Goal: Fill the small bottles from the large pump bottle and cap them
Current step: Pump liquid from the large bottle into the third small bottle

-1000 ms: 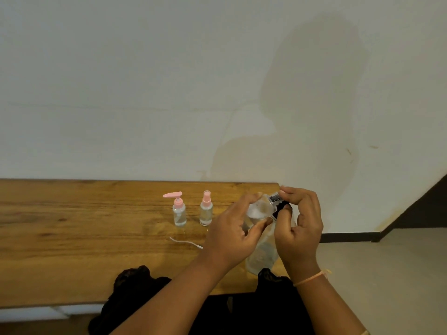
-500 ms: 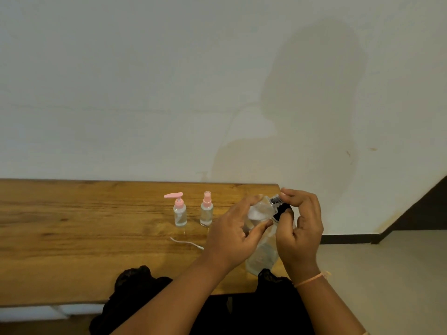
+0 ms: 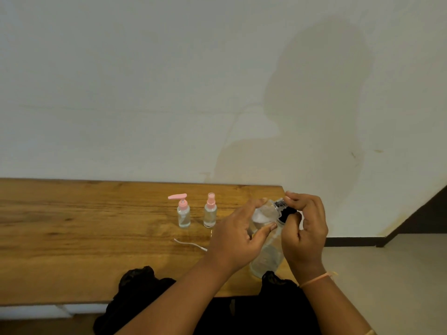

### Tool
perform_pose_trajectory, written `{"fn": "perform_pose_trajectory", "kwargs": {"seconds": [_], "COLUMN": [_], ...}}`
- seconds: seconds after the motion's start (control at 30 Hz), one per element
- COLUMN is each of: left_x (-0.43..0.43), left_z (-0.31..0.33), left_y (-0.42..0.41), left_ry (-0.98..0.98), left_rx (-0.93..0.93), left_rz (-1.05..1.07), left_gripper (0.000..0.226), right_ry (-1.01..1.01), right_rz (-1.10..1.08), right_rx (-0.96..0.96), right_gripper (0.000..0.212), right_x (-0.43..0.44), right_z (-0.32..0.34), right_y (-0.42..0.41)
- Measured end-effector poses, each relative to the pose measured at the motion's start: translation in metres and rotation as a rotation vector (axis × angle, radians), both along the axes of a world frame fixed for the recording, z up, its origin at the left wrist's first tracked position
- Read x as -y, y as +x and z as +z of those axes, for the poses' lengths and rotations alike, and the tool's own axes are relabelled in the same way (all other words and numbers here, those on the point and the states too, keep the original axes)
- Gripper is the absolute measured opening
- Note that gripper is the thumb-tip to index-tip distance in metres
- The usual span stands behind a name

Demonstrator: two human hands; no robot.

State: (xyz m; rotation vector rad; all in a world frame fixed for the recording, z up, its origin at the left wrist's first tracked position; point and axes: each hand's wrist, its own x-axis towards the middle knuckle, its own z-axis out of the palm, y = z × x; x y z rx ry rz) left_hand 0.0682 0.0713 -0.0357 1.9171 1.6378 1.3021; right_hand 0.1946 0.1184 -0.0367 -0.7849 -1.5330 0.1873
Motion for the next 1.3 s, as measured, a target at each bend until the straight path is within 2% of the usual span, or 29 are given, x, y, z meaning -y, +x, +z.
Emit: {"fn": "perform_pose_trajectory", "kwargs": {"seconds": [0.27,0.6,0.9,1.3], "left_x": [-0.001,0.000,-0.001,-0.002], "left_z": [-0.002,0.001,-0.003,-0.005], "left_y": [0.001,-0.001,0.001,0.000], "left_ry": [0.077,-0.032,0.072,-0.019], "left_rx": [0.022,0.010,0.078,0.045], "left_rz": [0.013,-0.028,-0.018,-0.035], "left_gripper": [0.045,0.044,0.044,0.048], "right_ry": [0.041,0.011,0.042,-0.006], "right_rz": [-0.047,-0.025,0.006,0.018], "right_rx": [0.043,-0.014,-0.081,-0.077], "right_gripper": [0.028,0.029,0.027,0.029], "right_x": [0.005,-0.004,0.006,-0.001], "right_z": [0.007,-0.002,0.012,0.002], "right_y": [0.000,0.000,-0.006,-0.004]}}
